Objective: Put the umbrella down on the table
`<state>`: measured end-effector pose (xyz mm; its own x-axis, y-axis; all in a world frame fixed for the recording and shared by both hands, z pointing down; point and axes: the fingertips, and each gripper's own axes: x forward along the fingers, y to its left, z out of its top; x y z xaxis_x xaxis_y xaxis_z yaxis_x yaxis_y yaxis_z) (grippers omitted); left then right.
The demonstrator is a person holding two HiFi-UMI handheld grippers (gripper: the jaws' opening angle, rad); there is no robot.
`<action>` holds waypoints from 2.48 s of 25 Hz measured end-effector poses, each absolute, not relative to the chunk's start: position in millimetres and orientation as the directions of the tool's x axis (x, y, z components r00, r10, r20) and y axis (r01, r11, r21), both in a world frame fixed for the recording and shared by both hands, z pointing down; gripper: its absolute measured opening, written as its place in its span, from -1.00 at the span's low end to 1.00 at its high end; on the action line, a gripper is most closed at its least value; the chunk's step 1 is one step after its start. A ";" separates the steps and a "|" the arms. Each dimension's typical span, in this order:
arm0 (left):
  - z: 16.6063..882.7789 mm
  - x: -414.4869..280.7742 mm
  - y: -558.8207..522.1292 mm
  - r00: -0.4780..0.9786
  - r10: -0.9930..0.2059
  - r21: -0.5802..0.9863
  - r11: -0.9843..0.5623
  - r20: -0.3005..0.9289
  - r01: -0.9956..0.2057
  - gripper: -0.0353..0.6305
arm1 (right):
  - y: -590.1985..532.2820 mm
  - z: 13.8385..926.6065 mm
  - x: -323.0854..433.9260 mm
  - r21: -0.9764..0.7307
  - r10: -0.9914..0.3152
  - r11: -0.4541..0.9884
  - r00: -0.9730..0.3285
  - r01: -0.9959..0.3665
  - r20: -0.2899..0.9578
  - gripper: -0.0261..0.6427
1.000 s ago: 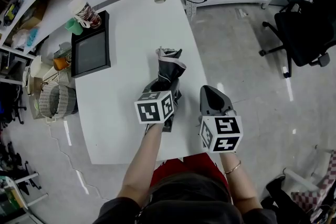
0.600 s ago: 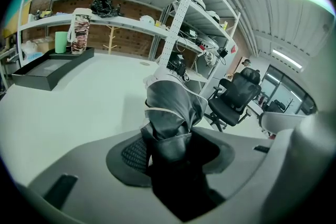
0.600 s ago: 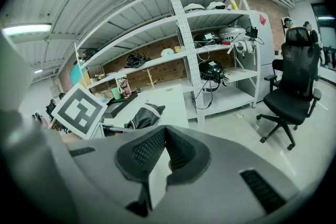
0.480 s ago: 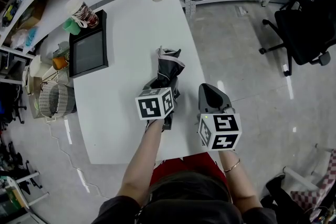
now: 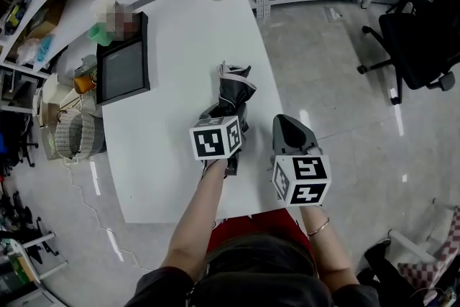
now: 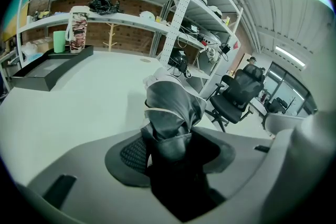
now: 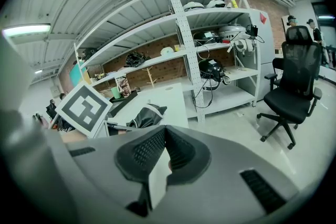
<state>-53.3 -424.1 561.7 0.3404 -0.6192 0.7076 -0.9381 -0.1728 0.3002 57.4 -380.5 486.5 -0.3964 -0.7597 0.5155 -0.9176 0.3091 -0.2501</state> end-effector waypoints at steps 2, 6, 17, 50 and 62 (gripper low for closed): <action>562.4 -52.7 -423.9 0.332 -0.618 0.289 -0.172 0.713 -0.942 -0.21 | -379.3 487.3 57.8 -0.251 -0.759 0.308 -0.396 -0.918 0.517 -0.87; 562.9 -51.4 -424.0 0.313 -0.617 0.258 -0.179 0.722 -0.949 -0.21 | -377.6 486.7 60.3 -0.248 -0.763 0.301 -0.389 -0.921 0.517 -0.87; 558.4 -51.1 -425.1 0.269 -0.645 0.205 -0.175 0.715 -0.963 -0.11 | -371.2 479.0 65.6 -0.241 -0.776 0.294 -0.378 -0.925 0.505 -0.87; 445.1 -67.2 -384.3 0.434 -0.797 0.403 -0.265 0.420 -0.876 -0.45 | -320.7 432.9 49.6 -0.224 -0.826 0.294 -0.365 -0.929 0.430 -0.87; 406.8 -88.7 -339.3 0.440 -0.831 0.345 -0.325 0.339 -0.880 -0.79 | -293.9 410.5 33.3 -0.205 -0.841 0.319 -0.376 -0.925 0.388 -0.87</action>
